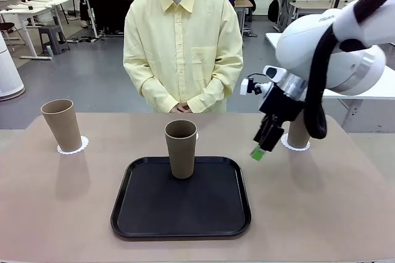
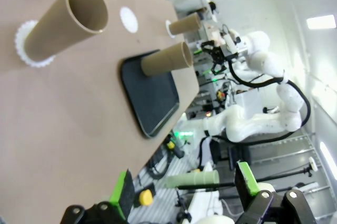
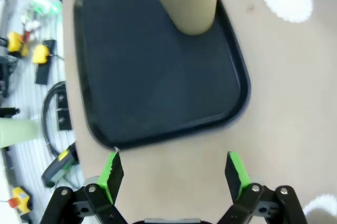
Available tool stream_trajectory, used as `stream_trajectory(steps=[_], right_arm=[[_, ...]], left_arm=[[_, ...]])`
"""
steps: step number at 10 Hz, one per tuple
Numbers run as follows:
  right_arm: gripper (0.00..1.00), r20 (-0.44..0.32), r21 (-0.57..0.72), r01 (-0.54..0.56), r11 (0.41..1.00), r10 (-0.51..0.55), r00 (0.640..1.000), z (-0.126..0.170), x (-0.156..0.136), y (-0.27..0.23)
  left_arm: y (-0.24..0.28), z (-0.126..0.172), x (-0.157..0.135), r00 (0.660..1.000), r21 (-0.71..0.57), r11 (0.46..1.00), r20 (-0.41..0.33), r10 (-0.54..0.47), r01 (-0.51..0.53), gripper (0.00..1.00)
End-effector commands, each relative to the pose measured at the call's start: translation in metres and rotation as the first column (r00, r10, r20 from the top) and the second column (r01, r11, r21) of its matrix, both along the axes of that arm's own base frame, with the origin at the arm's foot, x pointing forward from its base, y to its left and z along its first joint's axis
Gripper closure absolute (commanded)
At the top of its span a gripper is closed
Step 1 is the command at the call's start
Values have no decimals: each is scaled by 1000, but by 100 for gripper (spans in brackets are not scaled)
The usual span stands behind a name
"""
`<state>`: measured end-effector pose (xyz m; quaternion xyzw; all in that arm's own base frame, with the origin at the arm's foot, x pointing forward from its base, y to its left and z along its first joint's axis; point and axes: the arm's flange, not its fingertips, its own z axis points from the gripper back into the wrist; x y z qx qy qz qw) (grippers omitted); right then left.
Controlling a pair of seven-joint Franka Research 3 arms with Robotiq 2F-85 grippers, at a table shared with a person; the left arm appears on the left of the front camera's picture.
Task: Place coasters on the table and set cups on them.
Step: Take one Reusable plastic cup from the Flat Tray and place it on a coaster set by the human.
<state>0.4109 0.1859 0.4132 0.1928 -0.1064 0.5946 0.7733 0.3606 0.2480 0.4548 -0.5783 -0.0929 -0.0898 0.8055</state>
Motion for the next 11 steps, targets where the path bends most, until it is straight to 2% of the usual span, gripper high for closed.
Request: stream_trajectory(steps=[1, 2, 5, 6, 7, 11], right_arm=[[0, 58, 162, -78, 984, 70, 996, -21, 15, 11], [0, 97, 213, -99, 972, 79, 992, -27, 18, 16], [0, 151, 309, -151, 939, 108, 983, -40, 17, 24], [0, 143, 293, -136, 946, 98, 985, -39, 10, 17], [0, 128, 265, -124, 956, 93, 987, -30, 16, 24], [0, 128, 265, -124, 956, 93, 987, -30, 16, 24]], left_arm=[[1, 2, -1, 1000, -3, 1000, -5, 5, -5, 0], [1, 2, -1, 1000, -3, 1000, -5, 5, -5, 0], [1, 2, -1, 1000, -3, 1000, -5, 5, -5, 0], [1, 2, -1, 1000, -3, 1000, -5, 5, -5, 0], [1, 2, -1, 1000, -3, 1000, -5, 5, -5, 0], [1, 2, -1, 1000, -3, 1000, -5, 5, -5, 0]])
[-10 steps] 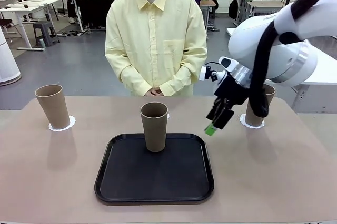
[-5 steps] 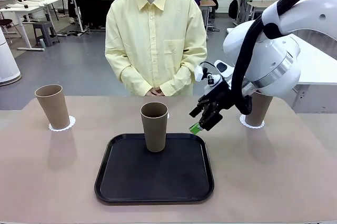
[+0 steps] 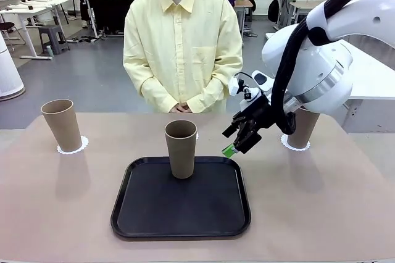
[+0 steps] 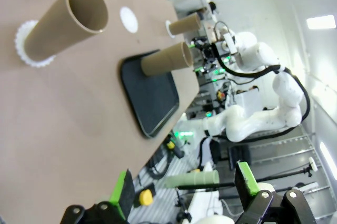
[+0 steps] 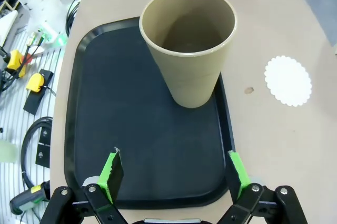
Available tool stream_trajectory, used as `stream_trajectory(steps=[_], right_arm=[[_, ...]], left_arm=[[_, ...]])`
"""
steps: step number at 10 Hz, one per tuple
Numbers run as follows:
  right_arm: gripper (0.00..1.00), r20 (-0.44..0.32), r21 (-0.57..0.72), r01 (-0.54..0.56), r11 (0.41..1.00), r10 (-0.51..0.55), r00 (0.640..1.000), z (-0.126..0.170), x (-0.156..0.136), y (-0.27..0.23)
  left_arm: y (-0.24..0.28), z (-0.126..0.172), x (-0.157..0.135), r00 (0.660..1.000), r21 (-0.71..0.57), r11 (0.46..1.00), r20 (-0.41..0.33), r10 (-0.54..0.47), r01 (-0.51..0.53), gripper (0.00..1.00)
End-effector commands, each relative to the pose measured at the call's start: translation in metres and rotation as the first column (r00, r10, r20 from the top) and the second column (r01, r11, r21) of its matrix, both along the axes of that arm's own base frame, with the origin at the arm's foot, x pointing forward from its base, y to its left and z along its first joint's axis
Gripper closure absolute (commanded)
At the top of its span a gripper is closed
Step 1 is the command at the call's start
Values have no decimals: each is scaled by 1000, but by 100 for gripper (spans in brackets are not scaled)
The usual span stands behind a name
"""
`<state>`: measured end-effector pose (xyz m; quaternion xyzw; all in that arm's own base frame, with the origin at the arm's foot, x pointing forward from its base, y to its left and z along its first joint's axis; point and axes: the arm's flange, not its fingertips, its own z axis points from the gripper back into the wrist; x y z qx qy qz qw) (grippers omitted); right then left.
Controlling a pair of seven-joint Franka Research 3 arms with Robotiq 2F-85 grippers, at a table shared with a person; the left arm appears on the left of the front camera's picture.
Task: Place coasters on the table and set cups on them.
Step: Take one Reusable plastic cup from the Flat Tray and place it on a coaster set by the human.
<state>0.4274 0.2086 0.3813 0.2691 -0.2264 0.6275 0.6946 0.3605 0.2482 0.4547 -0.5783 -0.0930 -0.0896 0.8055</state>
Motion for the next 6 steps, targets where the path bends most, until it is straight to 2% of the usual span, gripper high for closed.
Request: stream_trajectory(steps=[1, 3, 5, 6], right_arm=[[0, 0, 1, 0, 1000, 0, 1000, 0, 0, 0], [0, 73, 160, -106, 981, 95, 993, -38, 15, -4], [0, 99, 310, -141, 940, 116, 988, -72, 19, -23], [0, 147, 390, -153, 908, 103, 984, -83, 18, -32]], left_arm=[[1, 2, 0, 1000, -3, 1000, -5, 5, -5, 0], [1, 2, 0, 1000, -3, 1000, -5, 5, -5, 0], [1, 2, 0, 1000, -3, 1000, -5, 5, -5, 0], [1, 2, 0, 1000, -3, 1000, -5, 5, -5, 0]])
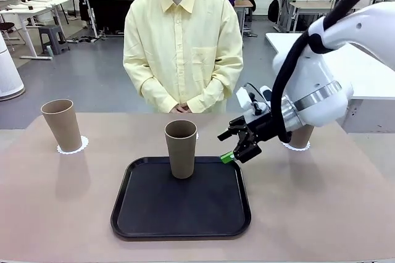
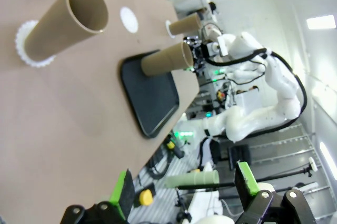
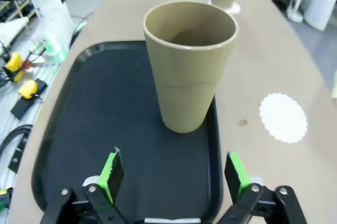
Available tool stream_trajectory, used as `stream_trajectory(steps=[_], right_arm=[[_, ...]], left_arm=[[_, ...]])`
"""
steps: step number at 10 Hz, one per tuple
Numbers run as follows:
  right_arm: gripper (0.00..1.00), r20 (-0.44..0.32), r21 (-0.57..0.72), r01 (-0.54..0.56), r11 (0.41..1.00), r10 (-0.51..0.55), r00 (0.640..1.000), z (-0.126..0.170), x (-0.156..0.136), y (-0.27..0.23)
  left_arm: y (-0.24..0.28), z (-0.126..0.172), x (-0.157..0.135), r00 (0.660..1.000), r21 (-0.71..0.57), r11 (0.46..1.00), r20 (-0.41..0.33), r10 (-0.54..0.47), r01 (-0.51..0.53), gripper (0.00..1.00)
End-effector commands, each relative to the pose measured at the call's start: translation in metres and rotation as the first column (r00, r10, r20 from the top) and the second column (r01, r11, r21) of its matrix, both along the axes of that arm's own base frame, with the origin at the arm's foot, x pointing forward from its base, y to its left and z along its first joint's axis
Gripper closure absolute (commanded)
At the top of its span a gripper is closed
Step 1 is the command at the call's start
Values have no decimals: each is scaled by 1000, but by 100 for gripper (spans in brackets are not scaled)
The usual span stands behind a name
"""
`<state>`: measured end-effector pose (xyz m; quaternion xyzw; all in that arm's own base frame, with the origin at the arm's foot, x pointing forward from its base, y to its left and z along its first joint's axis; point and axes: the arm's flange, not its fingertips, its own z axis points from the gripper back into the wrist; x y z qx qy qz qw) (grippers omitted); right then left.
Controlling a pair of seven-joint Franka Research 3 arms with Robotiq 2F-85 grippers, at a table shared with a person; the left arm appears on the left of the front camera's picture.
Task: Place coasters on the table and set cups on them.
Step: Take one Reusable plastic cup from the Flat Tray and place it on a coaster set by the human.
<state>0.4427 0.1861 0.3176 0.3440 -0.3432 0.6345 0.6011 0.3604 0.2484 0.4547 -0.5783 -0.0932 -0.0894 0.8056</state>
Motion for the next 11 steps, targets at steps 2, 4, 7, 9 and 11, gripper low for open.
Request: stream_trajectory(steps=[2, 4, 7, 9, 11], right_arm=[[0, 7, 185, -77, 980, 77, 997, -31, -3, -13], [0, -7, 207, -78, 975, 81, 997, -33, -9, -13], [0, -11, 191, -79, 978, 83, 997, -32, -5, -13], [0, -11, 191, -79, 978, 83, 997, -32, -5, -13], [0, -13, 195, -83, 977, 87, 996, -32, -6, -12]], left_arm=[[1, 2, 0, 1000, -3, 1000, -5, 4, -4, 0], [1, 2, 0, 1000, -3, 1000, -5, 4, -4, 0], [1, 2, 0, 1000, -3, 1000, -5, 4, -4, 0], [1, 2, 0, 1000, -3, 1000, -5, 4, -4, 0], [1, 2, 0, 1000, -3, 1000, -5, 4, -4, 0]])
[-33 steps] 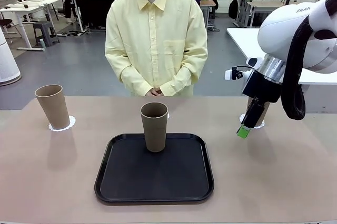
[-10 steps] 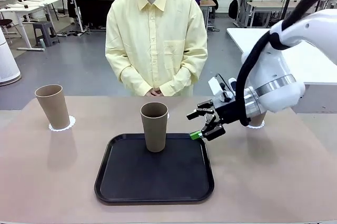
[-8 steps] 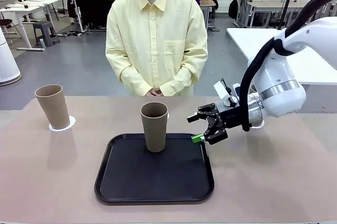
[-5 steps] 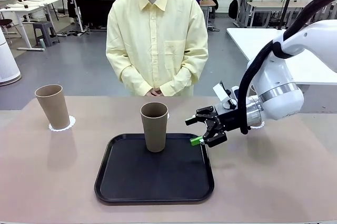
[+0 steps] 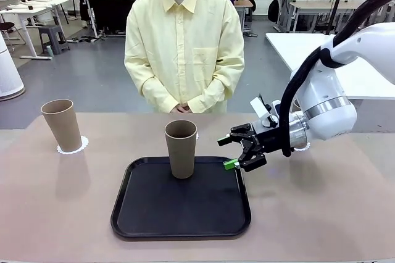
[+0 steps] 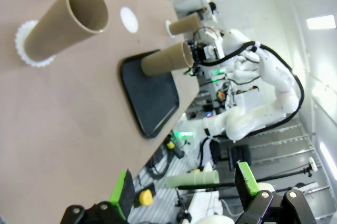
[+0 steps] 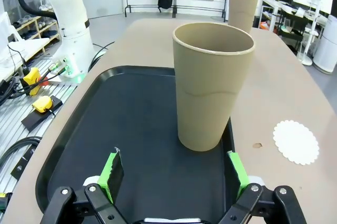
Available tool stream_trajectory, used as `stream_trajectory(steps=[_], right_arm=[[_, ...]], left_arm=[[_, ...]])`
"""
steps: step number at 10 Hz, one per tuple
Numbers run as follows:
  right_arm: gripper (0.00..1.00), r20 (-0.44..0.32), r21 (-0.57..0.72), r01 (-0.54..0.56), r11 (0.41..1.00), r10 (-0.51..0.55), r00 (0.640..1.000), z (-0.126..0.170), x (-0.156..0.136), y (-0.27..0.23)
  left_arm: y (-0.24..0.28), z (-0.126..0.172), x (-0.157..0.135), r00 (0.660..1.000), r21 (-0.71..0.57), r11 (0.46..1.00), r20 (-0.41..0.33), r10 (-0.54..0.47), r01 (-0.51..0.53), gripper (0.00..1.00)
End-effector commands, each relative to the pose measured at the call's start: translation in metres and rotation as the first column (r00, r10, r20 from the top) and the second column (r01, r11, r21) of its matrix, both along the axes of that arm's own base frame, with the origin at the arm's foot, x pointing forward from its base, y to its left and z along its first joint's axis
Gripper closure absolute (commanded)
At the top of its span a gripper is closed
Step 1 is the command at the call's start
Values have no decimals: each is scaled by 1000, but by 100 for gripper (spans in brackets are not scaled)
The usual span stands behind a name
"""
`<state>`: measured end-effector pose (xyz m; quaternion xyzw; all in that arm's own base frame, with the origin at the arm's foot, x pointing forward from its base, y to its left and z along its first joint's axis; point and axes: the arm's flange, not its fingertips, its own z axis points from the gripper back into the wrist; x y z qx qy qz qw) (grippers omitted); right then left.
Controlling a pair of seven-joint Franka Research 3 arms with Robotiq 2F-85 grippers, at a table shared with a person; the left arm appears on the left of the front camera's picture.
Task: Place coasters on the table and set cups on them.
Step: Take one Reusable plastic cup from the Flat Tray and place it on a coaster set by the human.
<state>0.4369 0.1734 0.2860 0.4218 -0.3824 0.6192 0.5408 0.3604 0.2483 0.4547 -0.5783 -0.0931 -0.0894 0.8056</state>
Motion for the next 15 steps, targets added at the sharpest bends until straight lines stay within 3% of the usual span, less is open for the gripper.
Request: stream_trajectory(steps=[1, 3, 8, 15], right_arm=[[0, -7, 57, 27, 998, -27, 1000, -6, 13, 8], [0, 3, 80, 74, 994, -74, 997, -9, 28, 25], [0, -47, 50, 59, 997, -57, 997, -22, 47, 53], [0, -67, -22, 22, 1000, -23, 997, -36, 47, 88]], left_arm=[[1, 2, 0, 1000, -3, 1000, -5, 4, -4, 0], [1, 2, 0, 1000, -3, 1000, -5, 4, -4, 0], [1, 2, 0, 1000, -3, 1000, -5, 4, -4, 0], [1, 2, 0, 1000, -3, 1000, -5, 4, -4, 0]])
